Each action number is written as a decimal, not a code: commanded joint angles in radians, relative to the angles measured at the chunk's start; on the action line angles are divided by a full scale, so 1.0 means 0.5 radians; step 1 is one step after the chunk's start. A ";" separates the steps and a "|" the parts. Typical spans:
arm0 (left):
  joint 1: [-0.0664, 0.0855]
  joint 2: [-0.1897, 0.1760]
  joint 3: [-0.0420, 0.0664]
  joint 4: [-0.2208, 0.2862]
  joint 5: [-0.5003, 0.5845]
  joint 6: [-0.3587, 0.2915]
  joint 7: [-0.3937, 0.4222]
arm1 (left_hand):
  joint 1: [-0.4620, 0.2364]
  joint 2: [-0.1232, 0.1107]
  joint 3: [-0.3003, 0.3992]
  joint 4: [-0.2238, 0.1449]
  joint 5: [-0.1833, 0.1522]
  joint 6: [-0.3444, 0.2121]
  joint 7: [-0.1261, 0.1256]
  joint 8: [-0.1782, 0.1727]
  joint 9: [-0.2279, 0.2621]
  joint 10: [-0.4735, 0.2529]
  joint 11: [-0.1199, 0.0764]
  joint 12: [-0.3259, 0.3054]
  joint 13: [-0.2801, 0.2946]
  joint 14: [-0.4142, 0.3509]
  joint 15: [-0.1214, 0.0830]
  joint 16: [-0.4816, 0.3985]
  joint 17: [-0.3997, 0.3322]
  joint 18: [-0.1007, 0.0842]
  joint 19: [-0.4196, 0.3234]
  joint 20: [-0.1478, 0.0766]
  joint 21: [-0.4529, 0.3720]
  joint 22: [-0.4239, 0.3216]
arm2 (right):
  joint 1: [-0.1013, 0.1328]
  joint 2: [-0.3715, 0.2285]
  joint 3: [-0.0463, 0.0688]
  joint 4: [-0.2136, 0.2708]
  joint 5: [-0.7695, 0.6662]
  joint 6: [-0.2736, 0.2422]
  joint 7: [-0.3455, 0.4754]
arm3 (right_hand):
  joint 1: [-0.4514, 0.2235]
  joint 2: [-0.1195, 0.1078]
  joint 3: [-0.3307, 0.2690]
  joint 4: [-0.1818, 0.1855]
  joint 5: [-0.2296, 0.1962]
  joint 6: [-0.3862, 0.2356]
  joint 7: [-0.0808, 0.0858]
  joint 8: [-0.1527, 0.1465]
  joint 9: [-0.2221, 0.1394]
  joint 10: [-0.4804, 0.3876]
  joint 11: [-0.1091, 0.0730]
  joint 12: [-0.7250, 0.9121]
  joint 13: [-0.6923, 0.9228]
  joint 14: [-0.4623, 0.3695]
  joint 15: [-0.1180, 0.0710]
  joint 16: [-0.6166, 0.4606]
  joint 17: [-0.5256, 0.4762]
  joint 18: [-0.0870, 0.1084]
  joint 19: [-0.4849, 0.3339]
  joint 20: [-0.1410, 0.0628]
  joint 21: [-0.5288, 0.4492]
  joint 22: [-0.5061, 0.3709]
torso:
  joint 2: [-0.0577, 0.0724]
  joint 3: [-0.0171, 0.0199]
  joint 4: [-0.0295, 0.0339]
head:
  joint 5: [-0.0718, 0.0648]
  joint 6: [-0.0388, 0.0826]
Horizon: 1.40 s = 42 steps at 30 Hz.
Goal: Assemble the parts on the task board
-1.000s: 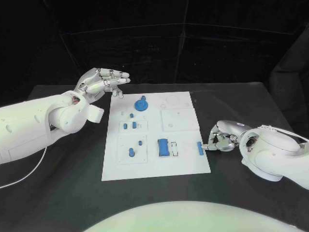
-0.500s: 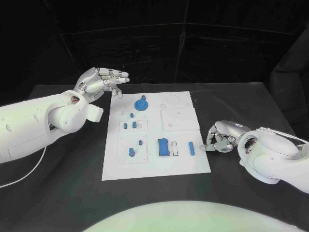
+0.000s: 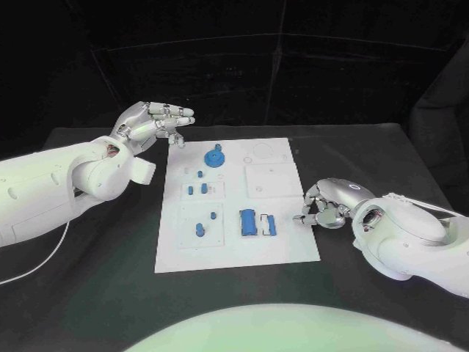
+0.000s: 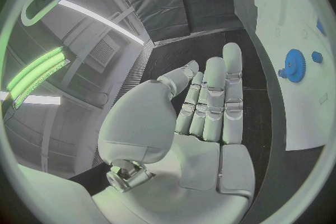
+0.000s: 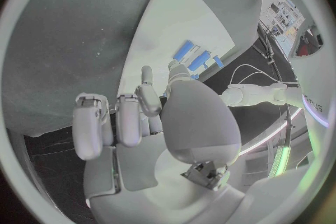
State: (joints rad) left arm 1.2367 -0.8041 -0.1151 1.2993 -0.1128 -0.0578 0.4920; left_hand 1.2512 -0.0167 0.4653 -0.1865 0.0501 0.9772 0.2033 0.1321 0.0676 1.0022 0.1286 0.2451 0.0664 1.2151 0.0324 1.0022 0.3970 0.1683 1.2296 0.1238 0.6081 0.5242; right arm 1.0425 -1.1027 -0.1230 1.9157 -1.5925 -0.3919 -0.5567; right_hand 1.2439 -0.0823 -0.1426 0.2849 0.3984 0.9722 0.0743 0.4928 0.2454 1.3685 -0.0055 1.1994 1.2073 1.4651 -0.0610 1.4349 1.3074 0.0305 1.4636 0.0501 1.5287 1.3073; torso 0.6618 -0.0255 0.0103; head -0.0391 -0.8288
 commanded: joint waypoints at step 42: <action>0.001 -0.007 0.000 0.010 0.008 0.028 0.014 | 0.017 0.003 -0.001 -0.009 0.005 -0.015 0.001 0.013 0.001 -0.008 0.000 0.013 0.001 -0.015 -0.006 0.003 -0.002 0.028 -0.009 -0.004 -0.008 -0.002 | -0.048 0.317 0.002 -0.142 0.068 0.012 -0.103 | -0.090 0.100 -0.123 0.015 -0.112 -0.008 -0.026 0.126 0.047 0.025 -0.012 0.008 0.017 0.139 -0.027 0.007 0.162 -0.033 0.151 -0.022 0.005 0.439 | 0.000 -0.0036 0.002 | 0.022 -0.029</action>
State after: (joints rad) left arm 1.2359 -0.8071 -0.1158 1.3019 -0.1128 -0.0549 0.4908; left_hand 1.2512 -0.0167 0.4654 -0.1864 0.0501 0.9772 0.2033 0.1321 0.0676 1.0023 0.1287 0.2451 0.0665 1.2150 0.0324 1.0022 0.3972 0.1683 1.2295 0.1237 0.6081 0.5244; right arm 1.0180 -0.9457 -0.1226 1.8451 -1.5617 -0.3761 -0.6006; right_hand 1.2025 -0.0310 -0.1987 0.2941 0.3375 0.9647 0.0683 0.5510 0.2678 1.3757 -0.0127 1.1993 1.2152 1.4649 -0.0682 1.4347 1.3074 0.0305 1.4673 0.0464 1.5287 1.3073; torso 0.6615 -0.0264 0.0109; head -0.0278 -0.8423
